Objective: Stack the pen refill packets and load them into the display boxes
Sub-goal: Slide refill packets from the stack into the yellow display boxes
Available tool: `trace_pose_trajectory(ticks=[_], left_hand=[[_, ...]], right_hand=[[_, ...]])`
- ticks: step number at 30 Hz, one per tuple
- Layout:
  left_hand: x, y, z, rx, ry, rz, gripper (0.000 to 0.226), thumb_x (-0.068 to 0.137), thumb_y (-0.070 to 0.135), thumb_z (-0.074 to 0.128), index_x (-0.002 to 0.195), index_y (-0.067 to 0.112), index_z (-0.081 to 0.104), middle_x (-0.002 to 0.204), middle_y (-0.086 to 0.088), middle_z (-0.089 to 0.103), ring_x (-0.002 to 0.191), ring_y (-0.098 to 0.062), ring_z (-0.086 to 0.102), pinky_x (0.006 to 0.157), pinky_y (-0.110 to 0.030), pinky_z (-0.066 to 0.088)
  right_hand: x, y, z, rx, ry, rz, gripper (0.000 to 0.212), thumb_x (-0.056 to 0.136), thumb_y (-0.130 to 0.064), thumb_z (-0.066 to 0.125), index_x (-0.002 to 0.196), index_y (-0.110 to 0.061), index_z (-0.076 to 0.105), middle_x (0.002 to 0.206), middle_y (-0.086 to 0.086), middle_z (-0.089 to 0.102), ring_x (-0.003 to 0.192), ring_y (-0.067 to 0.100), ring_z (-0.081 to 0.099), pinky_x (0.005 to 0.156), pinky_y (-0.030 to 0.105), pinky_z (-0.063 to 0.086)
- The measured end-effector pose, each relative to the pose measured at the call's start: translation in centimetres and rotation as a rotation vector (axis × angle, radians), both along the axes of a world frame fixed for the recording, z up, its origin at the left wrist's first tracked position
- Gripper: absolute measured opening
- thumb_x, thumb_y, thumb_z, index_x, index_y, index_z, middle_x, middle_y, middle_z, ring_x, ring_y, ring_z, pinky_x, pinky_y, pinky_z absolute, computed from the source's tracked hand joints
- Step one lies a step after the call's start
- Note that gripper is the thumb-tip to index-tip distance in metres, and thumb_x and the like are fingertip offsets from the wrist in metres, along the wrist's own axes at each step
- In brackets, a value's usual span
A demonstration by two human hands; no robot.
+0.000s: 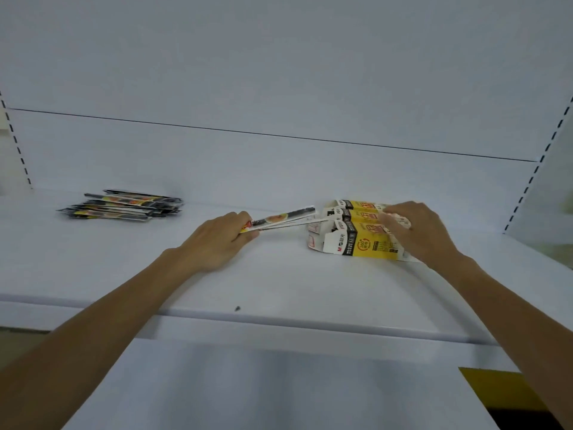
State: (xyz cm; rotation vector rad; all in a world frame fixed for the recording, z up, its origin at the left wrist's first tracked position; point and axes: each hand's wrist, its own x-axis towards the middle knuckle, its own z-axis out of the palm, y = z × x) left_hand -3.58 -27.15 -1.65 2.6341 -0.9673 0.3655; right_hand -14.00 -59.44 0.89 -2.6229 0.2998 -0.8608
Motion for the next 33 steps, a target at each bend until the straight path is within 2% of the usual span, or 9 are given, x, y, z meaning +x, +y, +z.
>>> trace_pose_trajectory(ticks=[2, 4, 6, 8, 15, 18, 25, 33], left_hand=[[-0.3, -1.1, 0.2, 0.027, 0.002, 0.015, 0.026, 0.097, 0.041, 0.033, 0.102, 0.017, 0.043, 0.089, 0.000, 0.048, 0.081, -0.022, 0.051, 0.069, -0.031, 0.035], [-0.5, -1.9, 0.2, 0.037, 0.008, 0.030, 0.023, 0.097, 0.041, 0.034, 0.099, 0.019, 0.042, 0.089, 0.001, 0.047, 0.082, -0.021, 0.051, 0.070, -0.031, 0.034], [-0.4, -2.6, 0.1, 0.041, 0.011, 0.045, 0.021, 0.097, 0.041, 0.033, 0.097, 0.021, 0.040, 0.089, 0.001, 0.047, 0.083, -0.021, 0.050, 0.070, -0.031, 0.034], [-0.3, -3.0, -0.1, 0.067, -0.010, 0.061, 0.023, 0.098, 0.040, 0.033, 0.099, 0.018, 0.042, 0.089, 0.001, 0.046, 0.083, -0.022, 0.050, 0.070, -0.031, 0.033], [0.0, -2.2, -0.1, 0.162, -0.149, 0.114, 0.027, 0.098, 0.038, 0.033, 0.103, 0.013, 0.044, 0.085, 0.002, 0.040, 0.077, -0.019, 0.040, 0.070, -0.030, 0.030], [-0.1, -2.3, -0.2, 0.147, -0.164, 0.097, 0.027, 0.098, 0.038, 0.034, 0.105, 0.013, 0.043, 0.087, 0.002, 0.041, 0.079, -0.020, 0.041, 0.071, -0.031, 0.031], [-0.3, -3.1, -0.6, 0.093, -0.013, 0.054, 0.022, 0.097, 0.037, 0.035, 0.098, 0.015, 0.035, 0.094, -0.001, 0.043, 0.082, -0.023, 0.047, 0.069, -0.033, 0.036], [-1.7, -4.3, -0.3, 0.200, 0.034, -0.060, 0.026, 0.098, 0.042, 0.032, 0.094, 0.016, 0.034, 0.088, 0.002, 0.042, 0.068, -0.016, 0.042, 0.056, -0.025, 0.027]], right_hand=[[-0.8, -2.6, -1.2, -0.049, 0.102, -0.072, 0.040, 0.088, -0.048, 0.052, 0.117, -0.023, 0.064, 0.128, -0.002, 0.058, 0.121, 0.021, 0.047, 0.100, 0.042, 0.037], [-1.4, -4.2, -2.7, -0.053, 0.166, -0.034, 0.047, 0.085, -0.053, 0.053, 0.124, -0.027, 0.058, 0.135, -0.005, 0.052, 0.127, 0.019, 0.040, 0.104, 0.044, 0.034], [-1.7, -5.0, -3.8, -0.056, 0.160, 0.055, 0.056, 0.082, -0.050, 0.059, 0.131, -0.024, 0.051, 0.140, -0.005, 0.045, 0.132, 0.017, 0.030, 0.109, 0.033, 0.024], [-1.7, -5.4, -4.3, -0.071, 0.126, 0.102, 0.061, 0.080, -0.047, 0.065, 0.133, -0.021, 0.050, 0.140, -0.002, 0.044, 0.132, 0.017, 0.028, 0.106, 0.023, 0.018], [-1.4, -5.7, -4.3, -0.024, 0.052, 0.142, 0.052, 0.082, -0.032, 0.068, 0.130, -0.019, 0.053, 0.138, 0.000, 0.047, 0.130, 0.017, 0.030, 0.101, 0.017, 0.018], [-1.6, -5.5, -4.2, -0.005, 0.051, 0.141, 0.052, 0.082, -0.030, 0.069, 0.130, -0.019, 0.053, 0.139, -0.001, 0.046, 0.131, 0.015, 0.029, 0.101, 0.016, 0.017], [-1.7, -5.5, -4.2, -0.001, 0.036, 0.153, 0.053, 0.081, -0.029, 0.070, 0.130, -0.019, 0.054, 0.139, -0.001, 0.046, 0.131, 0.014, 0.030, 0.102, 0.016, 0.018], [-1.6, -5.3, -4.1, -0.011, 0.055, 0.152, 0.052, 0.081, -0.031, 0.069, 0.130, -0.020, 0.054, 0.140, -0.002, 0.046, 0.132, 0.014, 0.030, 0.101, 0.016, 0.018]])
